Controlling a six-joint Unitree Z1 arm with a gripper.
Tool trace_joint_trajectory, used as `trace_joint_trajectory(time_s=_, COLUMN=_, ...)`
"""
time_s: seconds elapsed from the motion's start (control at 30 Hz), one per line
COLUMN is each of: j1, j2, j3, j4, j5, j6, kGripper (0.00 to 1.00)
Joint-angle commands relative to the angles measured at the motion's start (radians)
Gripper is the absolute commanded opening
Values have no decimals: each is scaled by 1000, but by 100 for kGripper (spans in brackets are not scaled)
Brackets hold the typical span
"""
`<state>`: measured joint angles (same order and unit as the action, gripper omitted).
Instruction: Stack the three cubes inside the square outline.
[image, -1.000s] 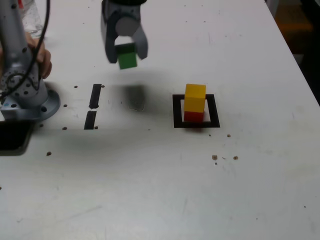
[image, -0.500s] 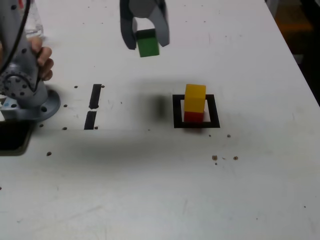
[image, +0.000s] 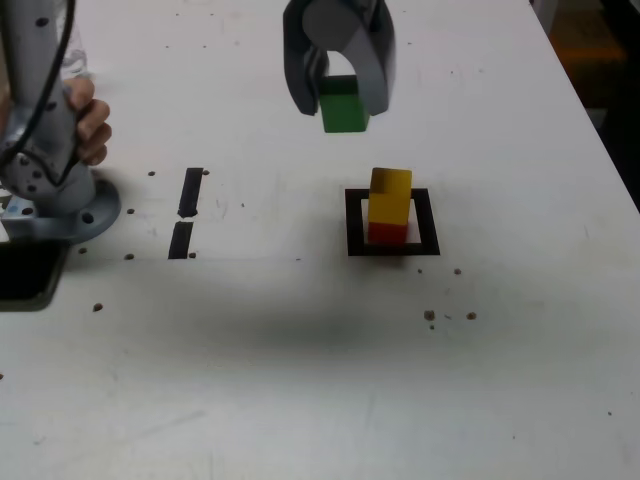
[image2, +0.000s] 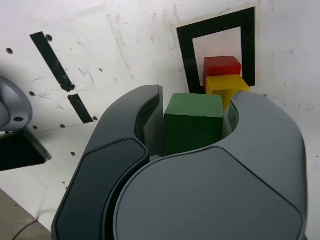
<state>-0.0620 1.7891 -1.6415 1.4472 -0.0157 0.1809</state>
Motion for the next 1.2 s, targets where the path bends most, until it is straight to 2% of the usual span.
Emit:
trace_joint_trajectory(time_s=0.0, j1=-12, j2=13, j3=-10, j4=2, j5=0, j6=0, kGripper=15)
trace_joint_trajectory(time_s=0.57, j1=-100, j2=86, j3=-52, j4=-6, j5=12, j6=-17, kGripper=16)
trace_joint_trajectory(time_s=0.87, j1=-129, j2=110, j3=-38, j4=-55, j5=22, j6=-28, kGripper=16)
trace_joint_trajectory(time_s=0.97, j1=-137, j2=123, j3=-38, j4=-67, j5=30, j6=-35, kGripper=16)
trace_joint_trajectory(time_s=1.17, j1=-139, j2=136, j3=-34, j4=-80, j5=70, j6=-52, kGripper=16)
